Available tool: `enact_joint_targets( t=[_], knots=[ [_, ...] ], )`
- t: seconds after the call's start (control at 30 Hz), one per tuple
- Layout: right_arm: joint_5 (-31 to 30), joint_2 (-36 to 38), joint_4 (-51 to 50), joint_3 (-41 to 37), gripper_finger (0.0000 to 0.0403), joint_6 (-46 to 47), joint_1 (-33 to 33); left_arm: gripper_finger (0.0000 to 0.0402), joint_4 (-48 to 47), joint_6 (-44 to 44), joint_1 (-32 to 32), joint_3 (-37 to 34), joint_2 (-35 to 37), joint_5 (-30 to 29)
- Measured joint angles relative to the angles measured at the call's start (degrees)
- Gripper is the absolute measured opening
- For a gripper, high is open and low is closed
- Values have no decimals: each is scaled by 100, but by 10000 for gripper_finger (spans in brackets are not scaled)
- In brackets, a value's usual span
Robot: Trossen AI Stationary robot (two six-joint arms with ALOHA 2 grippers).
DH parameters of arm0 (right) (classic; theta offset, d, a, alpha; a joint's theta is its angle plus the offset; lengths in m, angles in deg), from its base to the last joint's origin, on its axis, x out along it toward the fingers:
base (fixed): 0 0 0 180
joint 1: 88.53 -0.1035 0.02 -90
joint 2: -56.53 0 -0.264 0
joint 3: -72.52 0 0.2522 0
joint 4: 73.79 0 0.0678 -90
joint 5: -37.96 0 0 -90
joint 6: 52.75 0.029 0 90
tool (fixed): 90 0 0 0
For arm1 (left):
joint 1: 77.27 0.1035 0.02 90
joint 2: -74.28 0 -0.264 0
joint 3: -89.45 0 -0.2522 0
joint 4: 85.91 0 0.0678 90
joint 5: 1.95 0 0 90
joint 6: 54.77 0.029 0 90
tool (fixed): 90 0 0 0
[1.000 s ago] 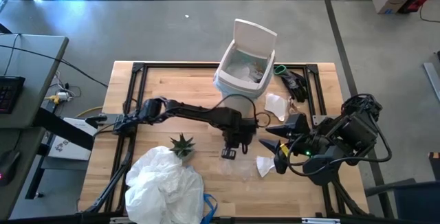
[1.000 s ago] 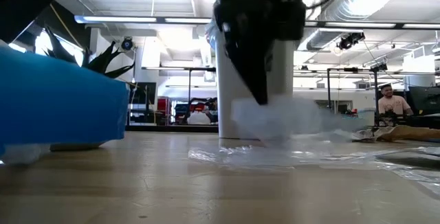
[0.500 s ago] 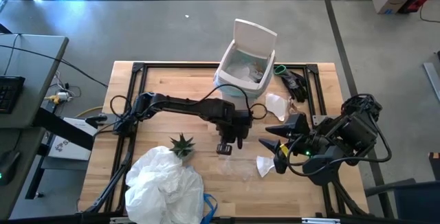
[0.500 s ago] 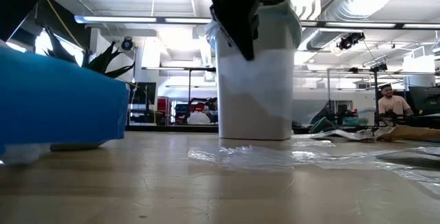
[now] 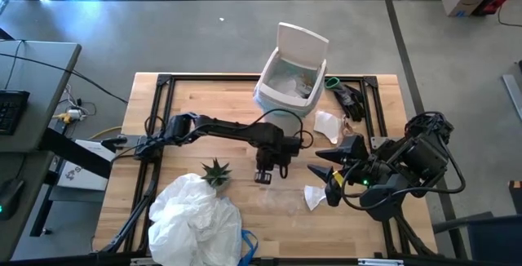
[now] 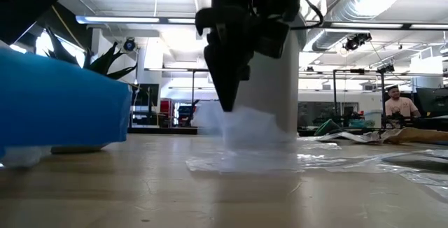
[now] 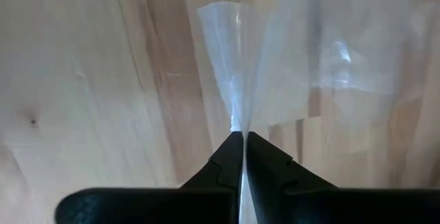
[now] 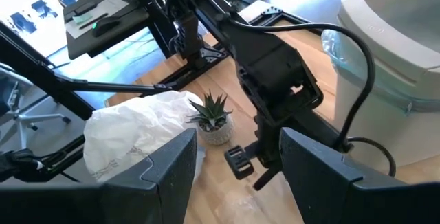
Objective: Place trash/remove bag and relplace
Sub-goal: Put the transparent plastic into the trash bin
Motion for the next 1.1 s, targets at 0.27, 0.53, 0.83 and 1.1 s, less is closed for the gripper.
enact_joint_targets(
  t=[0.27, 0.53, 0.83, 1.1],
  knots=[
    [6, 0, 0, 0, 194, 98, -80, 0, 165, -48, 9, 2, -63, 93],
    [-12, 0, -2, 0, 194, 113, -80, 16, 184, -48, 5, 2, -63, 339],
    [-14, 0, -2, 0, 194, 113, -80, 34, 199, -46, 3, 2, -63, 357],
    [-15, 0, -2, 0, 194, 115, -80, 34, 143, -46, 3, 2, -61, 383]
  ],
)
